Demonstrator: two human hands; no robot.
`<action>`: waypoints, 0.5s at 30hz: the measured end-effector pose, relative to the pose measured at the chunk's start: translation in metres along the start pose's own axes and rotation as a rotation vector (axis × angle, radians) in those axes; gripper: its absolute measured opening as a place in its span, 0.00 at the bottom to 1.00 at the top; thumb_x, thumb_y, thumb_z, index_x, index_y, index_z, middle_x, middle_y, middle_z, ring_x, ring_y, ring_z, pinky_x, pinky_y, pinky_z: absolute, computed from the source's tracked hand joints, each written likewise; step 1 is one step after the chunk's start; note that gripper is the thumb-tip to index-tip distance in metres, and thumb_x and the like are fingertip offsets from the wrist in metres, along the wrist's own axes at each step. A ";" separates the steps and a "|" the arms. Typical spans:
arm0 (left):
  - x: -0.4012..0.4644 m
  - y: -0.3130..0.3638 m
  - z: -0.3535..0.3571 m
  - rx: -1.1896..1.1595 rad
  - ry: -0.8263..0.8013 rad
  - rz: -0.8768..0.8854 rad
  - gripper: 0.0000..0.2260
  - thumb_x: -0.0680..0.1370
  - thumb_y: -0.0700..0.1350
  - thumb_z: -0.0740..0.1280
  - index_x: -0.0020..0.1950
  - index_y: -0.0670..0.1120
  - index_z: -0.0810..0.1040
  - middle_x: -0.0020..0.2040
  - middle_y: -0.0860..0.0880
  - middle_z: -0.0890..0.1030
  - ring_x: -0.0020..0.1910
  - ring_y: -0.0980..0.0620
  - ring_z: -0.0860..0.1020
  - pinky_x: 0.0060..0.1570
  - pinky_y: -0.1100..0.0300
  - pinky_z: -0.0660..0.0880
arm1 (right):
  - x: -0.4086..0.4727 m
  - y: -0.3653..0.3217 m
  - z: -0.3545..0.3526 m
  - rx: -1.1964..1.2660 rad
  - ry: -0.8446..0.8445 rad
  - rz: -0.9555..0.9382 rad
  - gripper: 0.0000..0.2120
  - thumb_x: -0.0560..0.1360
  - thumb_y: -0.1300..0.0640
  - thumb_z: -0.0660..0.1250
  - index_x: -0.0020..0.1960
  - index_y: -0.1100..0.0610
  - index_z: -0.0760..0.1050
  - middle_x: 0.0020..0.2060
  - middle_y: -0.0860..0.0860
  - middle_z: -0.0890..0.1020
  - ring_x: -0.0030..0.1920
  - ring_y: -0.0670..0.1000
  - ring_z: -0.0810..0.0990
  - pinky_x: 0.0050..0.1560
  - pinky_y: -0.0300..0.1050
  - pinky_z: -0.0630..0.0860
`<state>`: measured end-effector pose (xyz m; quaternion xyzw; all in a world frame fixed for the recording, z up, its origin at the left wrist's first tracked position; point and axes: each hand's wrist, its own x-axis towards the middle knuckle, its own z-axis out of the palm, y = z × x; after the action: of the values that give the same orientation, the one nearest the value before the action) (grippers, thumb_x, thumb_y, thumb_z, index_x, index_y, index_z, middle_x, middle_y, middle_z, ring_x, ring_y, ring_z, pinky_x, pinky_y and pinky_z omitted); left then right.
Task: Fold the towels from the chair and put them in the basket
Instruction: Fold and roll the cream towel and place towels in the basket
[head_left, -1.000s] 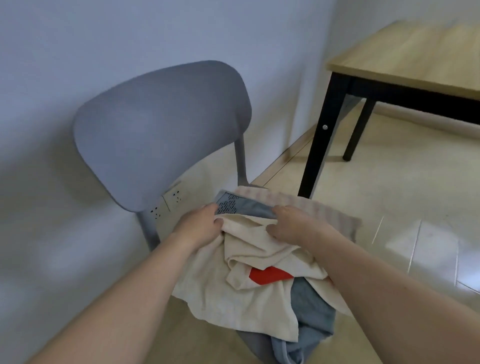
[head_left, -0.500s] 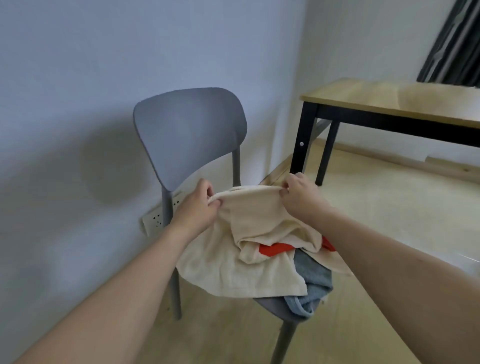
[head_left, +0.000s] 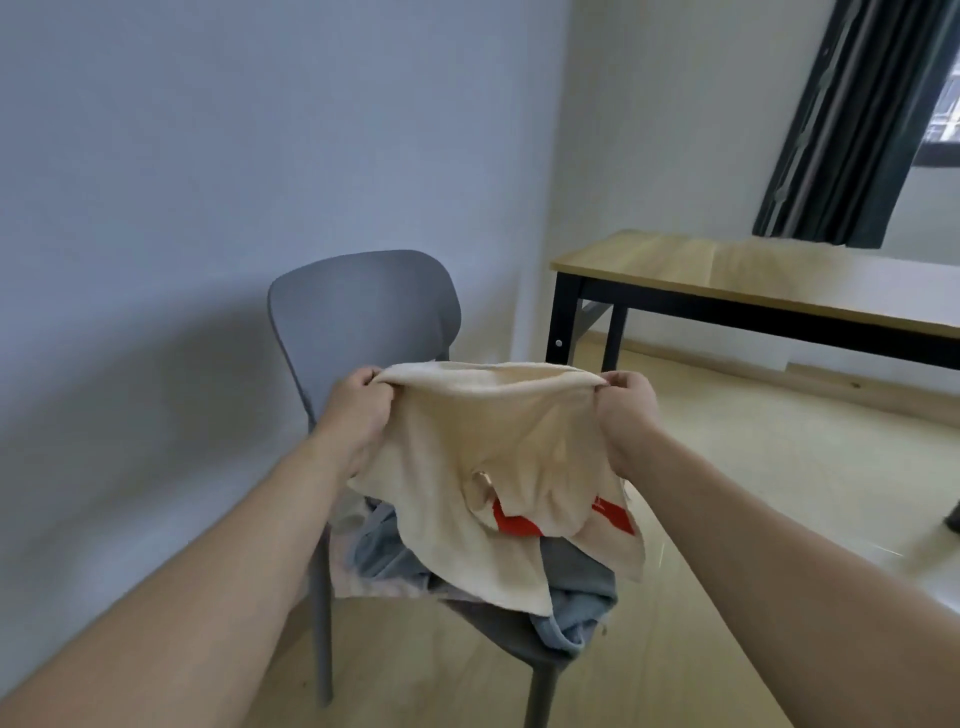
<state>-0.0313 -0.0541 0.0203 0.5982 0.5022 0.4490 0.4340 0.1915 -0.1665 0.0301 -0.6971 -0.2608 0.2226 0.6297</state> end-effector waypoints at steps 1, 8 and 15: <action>-0.001 0.018 0.003 -0.025 -0.007 0.058 0.09 0.76 0.39 0.59 0.40 0.47 0.77 0.38 0.48 0.77 0.37 0.50 0.71 0.36 0.58 0.67 | -0.004 0.002 -0.006 -0.050 -0.006 -0.038 0.13 0.77 0.65 0.55 0.58 0.54 0.70 0.50 0.52 0.75 0.46 0.50 0.74 0.44 0.46 0.76; -0.069 0.055 0.052 0.181 -0.345 0.325 0.09 0.74 0.38 0.60 0.37 0.47 0.76 0.33 0.50 0.75 0.33 0.52 0.71 0.34 0.60 0.67 | -0.049 0.042 -0.031 -0.331 -0.339 -0.118 0.36 0.72 0.62 0.67 0.74 0.44 0.57 0.68 0.47 0.67 0.68 0.52 0.66 0.66 0.55 0.70; -0.153 0.009 0.064 0.264 -0.429 0.329 0.08 0.76 0.38 0.63 0.46 0.49 0.79 0.42 0.52 0.79 0.42 0.56 0.76 0.42 0.61 0.75 | -0.094 0.090 -0.047 -0.201 -0.522 -0.133 0.06 0.72 0.53 0.70 0.48 0.46 0.79 0.52 0.47 0.81 0.56 0.50 0.78 0.58 0.53 0.77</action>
<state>0.0183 -0.2107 -0.0004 0.8041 0.3494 0.3075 0.3699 0.1570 -0.2689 -0.0561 -0.6565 -0.4801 0.3258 0.4820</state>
